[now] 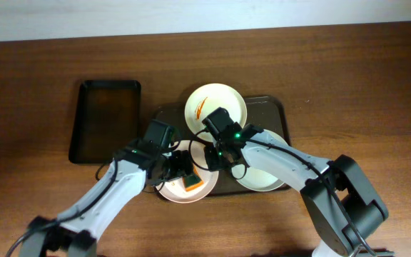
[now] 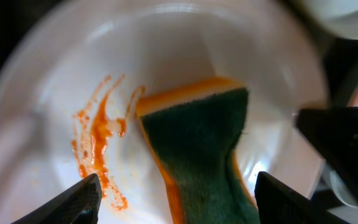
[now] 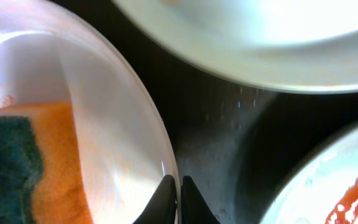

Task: Clean dirty plates on tray and stack at the side
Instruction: 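Scrub the front-left plate with the sponge while the right gripper holds it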

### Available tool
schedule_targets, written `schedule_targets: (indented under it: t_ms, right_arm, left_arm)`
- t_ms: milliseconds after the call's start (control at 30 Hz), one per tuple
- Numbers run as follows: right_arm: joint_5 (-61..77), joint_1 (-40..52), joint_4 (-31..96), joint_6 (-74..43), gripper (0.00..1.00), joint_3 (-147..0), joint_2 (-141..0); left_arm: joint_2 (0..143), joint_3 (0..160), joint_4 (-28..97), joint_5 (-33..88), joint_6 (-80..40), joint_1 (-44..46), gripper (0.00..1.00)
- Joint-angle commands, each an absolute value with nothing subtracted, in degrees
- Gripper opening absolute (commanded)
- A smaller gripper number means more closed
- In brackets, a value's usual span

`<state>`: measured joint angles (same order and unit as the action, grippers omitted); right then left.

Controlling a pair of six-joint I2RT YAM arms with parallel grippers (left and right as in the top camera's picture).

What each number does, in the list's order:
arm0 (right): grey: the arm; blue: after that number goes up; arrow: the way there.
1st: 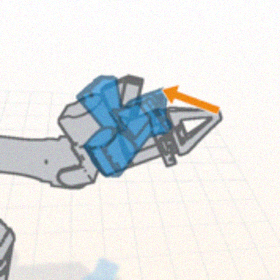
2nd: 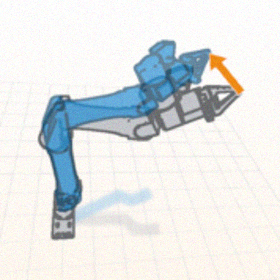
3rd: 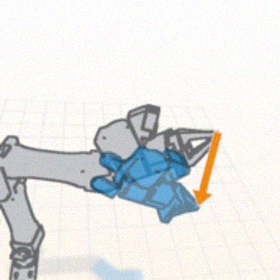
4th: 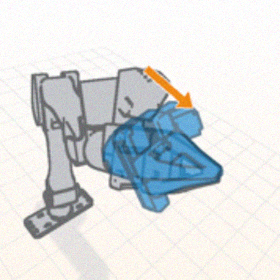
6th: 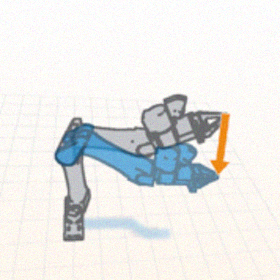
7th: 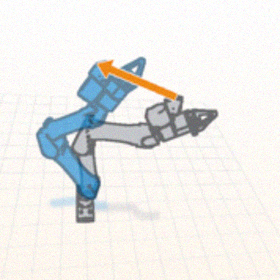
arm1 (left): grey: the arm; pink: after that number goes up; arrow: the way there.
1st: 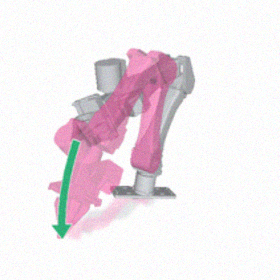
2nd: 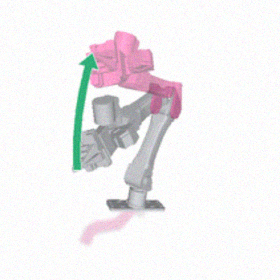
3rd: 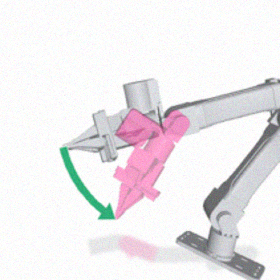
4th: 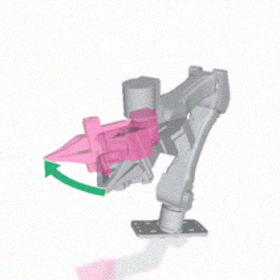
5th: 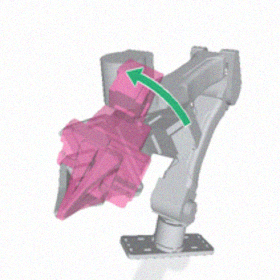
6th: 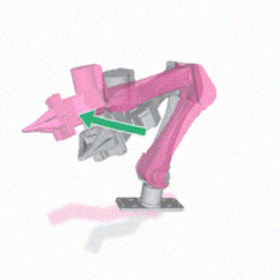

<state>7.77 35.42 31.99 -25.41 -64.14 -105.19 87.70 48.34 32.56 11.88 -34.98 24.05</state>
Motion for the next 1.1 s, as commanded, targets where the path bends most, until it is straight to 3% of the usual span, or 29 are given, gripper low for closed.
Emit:
schedule_targets:
  t_ms: [0,300,500,733,767,867,900,1067]
  right_arm:
    - [4.3,35.2,29.6,-29.8,0.06,-64.2,-106.4]
    - [4.0,35.3,29.1,-32.0,0.09,-64.2,-108.4]
    - [5.7,35.3,29.1,-32.0,0.04,-64.2,-108.4]
    - [5.8,35.3,29.7,-31.8,0.04,-64.2,-108.4]
    - [5.8,35.3,29.7,-31.8,0.04,-64.2,-108.4]
    - [5.8,35.3,29.7,-31.8,0.04,-64.2,-108.4]
    - [5.8,35.3,29.7,-31.8,0.04,-64.2,-108.4]
    - [5.8,35.3,29.8,-31.8,0.04,-64.2,-108.4]
  left_arm:
    - [90.2,47.9,31.0,14.2,-35.3,24.4,0.78]
    - [91.7,47.9,26.1,14.2,-35.3,24.4,0.75]
    - [92.5,47.9,24.4,14.1,-35.3,24.6,0.57]
    - [95.9,47.9,21.0,11.9,-35.4,26.9,0.47]
    - [96.5,47.9,20.9,10.0,-35.4,26.9,0.44]
    - [96.9,47.9,21.0,4.9,-35.3,26.9,0.06]
    - [96.9,47.9,21.0,3.9,-35.3,26.9,0.0]
    - [96.9,47.9,25.3,-4.9,-35.3,26.9,0.0]
